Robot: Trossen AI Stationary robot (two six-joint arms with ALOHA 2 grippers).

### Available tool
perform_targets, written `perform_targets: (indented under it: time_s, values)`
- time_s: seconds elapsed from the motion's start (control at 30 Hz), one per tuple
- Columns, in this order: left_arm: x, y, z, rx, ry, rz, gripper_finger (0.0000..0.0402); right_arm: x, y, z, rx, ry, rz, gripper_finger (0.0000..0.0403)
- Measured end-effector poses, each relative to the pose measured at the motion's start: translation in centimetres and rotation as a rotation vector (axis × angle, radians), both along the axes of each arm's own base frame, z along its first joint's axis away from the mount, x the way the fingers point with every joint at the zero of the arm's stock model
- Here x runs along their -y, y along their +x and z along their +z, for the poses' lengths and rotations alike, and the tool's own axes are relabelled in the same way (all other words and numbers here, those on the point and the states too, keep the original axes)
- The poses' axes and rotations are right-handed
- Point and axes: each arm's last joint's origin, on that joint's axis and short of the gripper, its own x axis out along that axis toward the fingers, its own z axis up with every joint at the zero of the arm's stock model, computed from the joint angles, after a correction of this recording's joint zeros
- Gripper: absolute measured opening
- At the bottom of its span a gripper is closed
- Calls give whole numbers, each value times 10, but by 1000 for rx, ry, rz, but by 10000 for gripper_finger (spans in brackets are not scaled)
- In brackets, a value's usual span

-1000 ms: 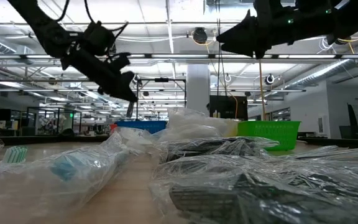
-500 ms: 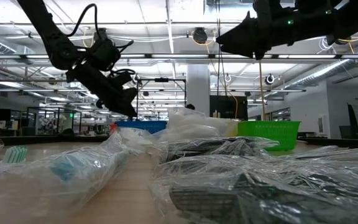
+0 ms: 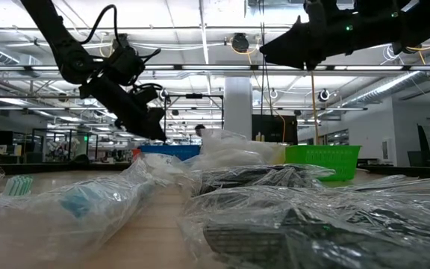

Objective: Pick & Place Travel size toiletries
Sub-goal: Put the nail cutter into the orange basket

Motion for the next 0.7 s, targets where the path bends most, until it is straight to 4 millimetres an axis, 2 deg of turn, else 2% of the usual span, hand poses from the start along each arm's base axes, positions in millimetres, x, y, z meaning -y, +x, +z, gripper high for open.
perform_targets:
  time_s: [0.1,0.3,0.37,0.53,0.7]
  values:
    - [2,0,6,16,18,-9,258,-5,0,0,-9,-34,22,245]
    - [14,0,44,138,87,-60,279,-29,-2,-2,-56,-116,128,247]
    - [24,0,59,191,113,-102,279,-40,-1,-4,-134,-113,164,247]
    - [54,-4,94,292,209,-207,280,-69,-6,-6,-356,-80,119,247]
    - [84,-10,114,343,236,-276,280,-101,-15,-7,-403,25,194,247]
